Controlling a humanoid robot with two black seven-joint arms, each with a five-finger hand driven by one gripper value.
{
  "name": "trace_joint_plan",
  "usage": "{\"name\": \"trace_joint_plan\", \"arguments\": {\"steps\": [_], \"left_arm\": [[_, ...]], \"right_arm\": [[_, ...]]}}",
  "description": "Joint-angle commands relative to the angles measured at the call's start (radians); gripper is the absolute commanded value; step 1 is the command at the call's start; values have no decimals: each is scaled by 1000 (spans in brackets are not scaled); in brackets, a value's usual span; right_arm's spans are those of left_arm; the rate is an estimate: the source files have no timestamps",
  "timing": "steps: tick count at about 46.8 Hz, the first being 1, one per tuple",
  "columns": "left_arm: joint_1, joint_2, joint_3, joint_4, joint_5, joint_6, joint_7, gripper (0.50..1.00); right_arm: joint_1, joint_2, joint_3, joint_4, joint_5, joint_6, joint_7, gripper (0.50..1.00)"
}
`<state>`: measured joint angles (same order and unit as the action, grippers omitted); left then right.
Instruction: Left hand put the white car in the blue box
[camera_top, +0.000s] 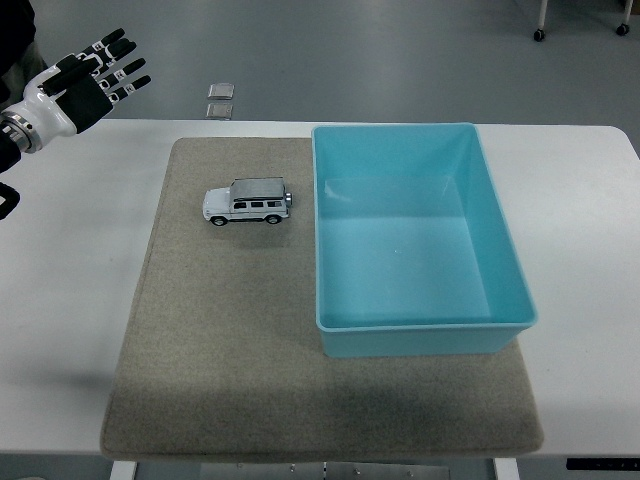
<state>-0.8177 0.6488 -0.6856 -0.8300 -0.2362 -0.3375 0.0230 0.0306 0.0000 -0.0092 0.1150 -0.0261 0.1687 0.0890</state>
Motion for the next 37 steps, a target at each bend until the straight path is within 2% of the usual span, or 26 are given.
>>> {"name": "trace_joint_plan", "arguments": {"steps": [1,21,27,31,37], "left_arm": [[2,0,0,-1,0,-2,3,1000],[-11,0,0,2,-2,-38,-2,1000],[-8,6,1,11,11,-97,-2,1000],[-18,6,6,12,93,-126,-3,1000],[-51,9,18,5,365,-129,-3,1000]], "right_arm": [[0,0,0,0,0,0,0,936],[0,0,0,0,0,0,0,936],[0,0,0,0,0,0,0,936],[0,0,0,0,0,0,0,936],[2,0,0,0,0,0,0,936]]}}
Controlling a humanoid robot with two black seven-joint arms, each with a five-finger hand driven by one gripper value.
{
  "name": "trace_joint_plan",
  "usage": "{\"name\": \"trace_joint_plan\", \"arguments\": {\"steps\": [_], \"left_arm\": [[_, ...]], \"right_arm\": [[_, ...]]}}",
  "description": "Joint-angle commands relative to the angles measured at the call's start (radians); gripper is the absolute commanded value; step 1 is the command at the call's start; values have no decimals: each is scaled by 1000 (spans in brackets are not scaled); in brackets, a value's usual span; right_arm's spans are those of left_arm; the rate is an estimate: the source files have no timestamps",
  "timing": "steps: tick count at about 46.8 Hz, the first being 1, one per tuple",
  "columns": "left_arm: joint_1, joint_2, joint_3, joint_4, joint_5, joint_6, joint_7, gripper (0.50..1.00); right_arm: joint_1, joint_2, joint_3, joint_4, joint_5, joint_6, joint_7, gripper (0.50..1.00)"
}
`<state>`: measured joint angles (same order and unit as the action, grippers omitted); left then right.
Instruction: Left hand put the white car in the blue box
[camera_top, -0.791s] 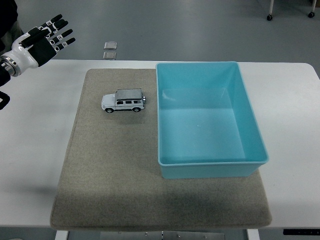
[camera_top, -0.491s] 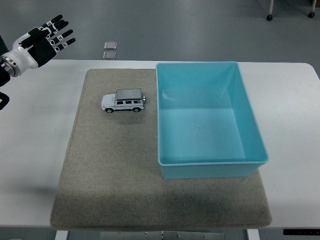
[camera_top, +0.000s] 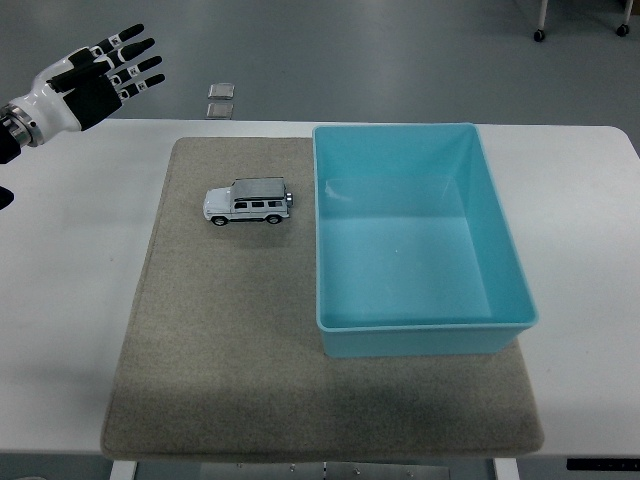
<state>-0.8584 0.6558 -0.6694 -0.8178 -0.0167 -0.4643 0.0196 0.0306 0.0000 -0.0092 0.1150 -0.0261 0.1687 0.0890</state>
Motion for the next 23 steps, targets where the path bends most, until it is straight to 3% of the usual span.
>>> {"name": "trace_joint_plan", "arguments": {"steps": [1,5,13,23], "left_arm": [[-10,2,2,-14,194,-2,-1,1000],[-10,4,2,-29,377,-2,-30,1000],[-10,16,31,-64,668,3,-159,999],[-10,38,125,-164,955,68,-250,992]], "right_arm": [[0,0,0,0,0,0,0,936],[0,0,0,0,0,0,0,936],[0,0,0,0,0,0,0,936],[0,0,0,0,0,0,0,936]]}}
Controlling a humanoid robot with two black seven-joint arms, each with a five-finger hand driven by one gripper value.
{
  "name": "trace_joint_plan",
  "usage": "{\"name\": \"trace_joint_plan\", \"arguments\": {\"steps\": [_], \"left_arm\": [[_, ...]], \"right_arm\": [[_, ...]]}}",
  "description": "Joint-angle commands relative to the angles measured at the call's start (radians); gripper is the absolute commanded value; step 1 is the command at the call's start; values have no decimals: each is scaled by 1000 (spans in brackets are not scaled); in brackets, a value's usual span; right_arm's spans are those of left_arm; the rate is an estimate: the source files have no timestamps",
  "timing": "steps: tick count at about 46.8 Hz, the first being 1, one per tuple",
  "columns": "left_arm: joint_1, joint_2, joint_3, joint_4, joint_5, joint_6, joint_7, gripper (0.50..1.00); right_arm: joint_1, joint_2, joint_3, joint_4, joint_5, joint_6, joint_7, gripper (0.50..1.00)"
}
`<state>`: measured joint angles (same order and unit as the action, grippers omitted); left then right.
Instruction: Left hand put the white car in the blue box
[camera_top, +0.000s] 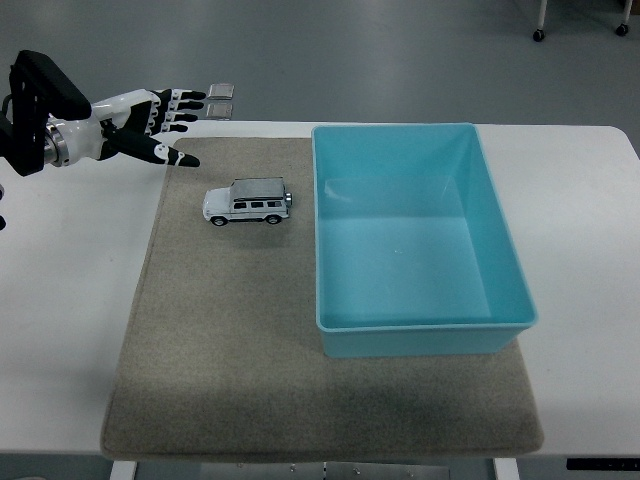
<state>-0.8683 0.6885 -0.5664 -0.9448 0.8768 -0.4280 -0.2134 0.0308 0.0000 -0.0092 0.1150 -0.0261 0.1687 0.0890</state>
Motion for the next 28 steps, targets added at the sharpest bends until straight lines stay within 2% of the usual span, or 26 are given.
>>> {"name": "trace_joint_plan", "arguments": {"steps": [1,7,14,21,28], "left_arm": [[0,5,32,-48,76,46,-18,992],[-9,-3,98,-88,114,144,-20,984],[-67,-23,226,-97,172,213,-20,981],[-84,-72,293,-89,191,311,-20,984],[-116,-99,324,-86,223,321,-20,984]], "right_arm": [[0,0,0,0,0,0,0,936],[0,0,0,0,0,0,0,936],[0,0,0,0,0,0,0,936],[0,0,0,0,0,0,0,936],[0,0,0,0,0,0,0,936]]}}
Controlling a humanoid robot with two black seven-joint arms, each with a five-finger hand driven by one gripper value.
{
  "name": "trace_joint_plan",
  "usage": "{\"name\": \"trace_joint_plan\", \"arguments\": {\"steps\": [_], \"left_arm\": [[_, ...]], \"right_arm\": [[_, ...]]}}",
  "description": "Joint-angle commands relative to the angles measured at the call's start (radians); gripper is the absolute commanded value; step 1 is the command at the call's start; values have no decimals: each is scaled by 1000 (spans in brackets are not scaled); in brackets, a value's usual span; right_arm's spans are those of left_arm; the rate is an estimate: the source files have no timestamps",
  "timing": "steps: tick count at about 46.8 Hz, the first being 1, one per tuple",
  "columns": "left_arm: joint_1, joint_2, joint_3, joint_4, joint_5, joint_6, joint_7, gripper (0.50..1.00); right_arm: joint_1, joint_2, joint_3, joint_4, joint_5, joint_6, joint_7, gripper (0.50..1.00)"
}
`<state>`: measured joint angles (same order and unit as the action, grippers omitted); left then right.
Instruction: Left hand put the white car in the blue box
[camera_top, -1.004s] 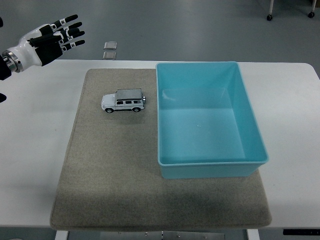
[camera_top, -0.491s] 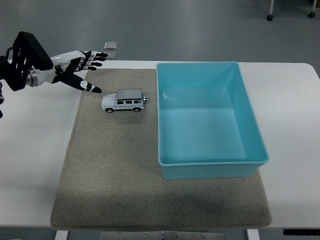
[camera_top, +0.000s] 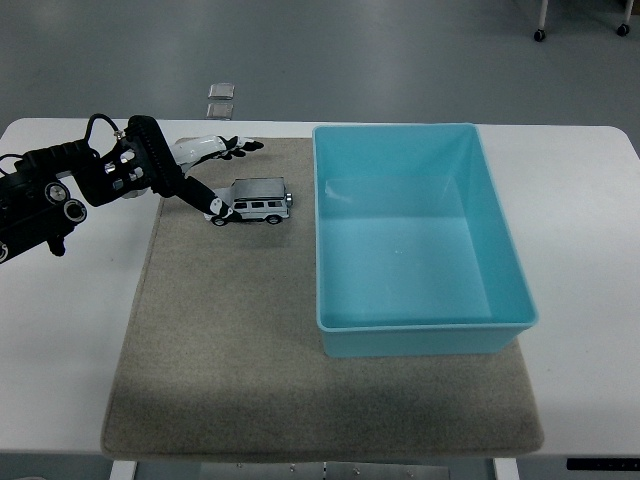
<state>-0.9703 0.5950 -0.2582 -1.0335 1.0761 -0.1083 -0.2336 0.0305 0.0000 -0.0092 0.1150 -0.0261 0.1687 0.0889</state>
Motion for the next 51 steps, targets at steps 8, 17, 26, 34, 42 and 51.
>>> {"name": "trace_joint_plan", "arguments": {"steps": [8,17,26,34,42,51], "left_arm": [[-21,-29,37,3,180,19,0,984],[-21,-35,37,3,226,25,0,981],[-25,-35,39,9,255,25,2,896],[-27,-35,39,18,280,27,5,816],[-25,-35,39,18,280,27,11,709],[-25,-35,39,18,280,25,16,621]], "right_arm": [[0,0,0,0,0,0,0,936],[0,0,0,0,0,0,0,936],[0,0,0,0,0,0,0,936],[0,0,0,0,0,0,0,936],[0,0,0,0,0,0,0,936],[0,0,0,0,0,0,0,936]]}}
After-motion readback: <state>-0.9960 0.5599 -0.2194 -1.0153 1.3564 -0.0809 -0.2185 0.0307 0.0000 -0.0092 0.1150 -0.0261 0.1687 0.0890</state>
